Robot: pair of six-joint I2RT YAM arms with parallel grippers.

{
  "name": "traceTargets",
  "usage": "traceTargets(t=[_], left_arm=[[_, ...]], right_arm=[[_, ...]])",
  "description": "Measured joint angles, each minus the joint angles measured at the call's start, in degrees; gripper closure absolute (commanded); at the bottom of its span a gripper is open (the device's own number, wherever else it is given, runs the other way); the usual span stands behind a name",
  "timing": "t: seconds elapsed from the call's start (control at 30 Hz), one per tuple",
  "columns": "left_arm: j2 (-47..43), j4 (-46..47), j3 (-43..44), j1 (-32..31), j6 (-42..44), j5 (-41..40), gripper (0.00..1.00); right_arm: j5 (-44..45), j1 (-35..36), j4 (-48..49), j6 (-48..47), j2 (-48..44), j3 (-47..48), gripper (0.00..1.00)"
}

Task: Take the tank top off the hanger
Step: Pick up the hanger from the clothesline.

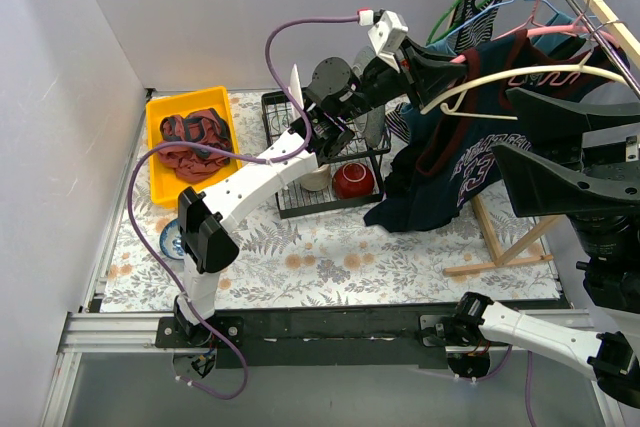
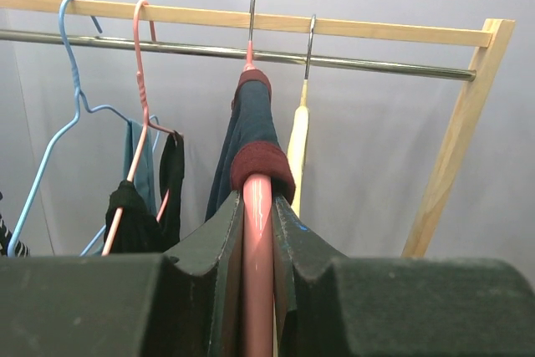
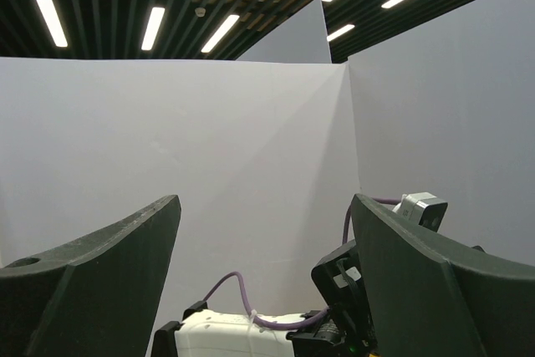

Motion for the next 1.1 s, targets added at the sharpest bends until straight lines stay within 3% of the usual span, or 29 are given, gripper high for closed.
traceTargets(t=[0.47, 1.1], left_arm=[[-0.02, 5.44, -4.98, 0.00, 0.00, -1.57, 1.00], [-0.35, 9.53, -4.63, 0.00, 0.70, -1.53, 1.00]], right_arm=[[0.04, 0.00, -0.02, -0.92, -0.07, -0.02, 0.09], [0.79, 0.00, -1.62, -2.75, -0.98, -1.75, 0.09]])
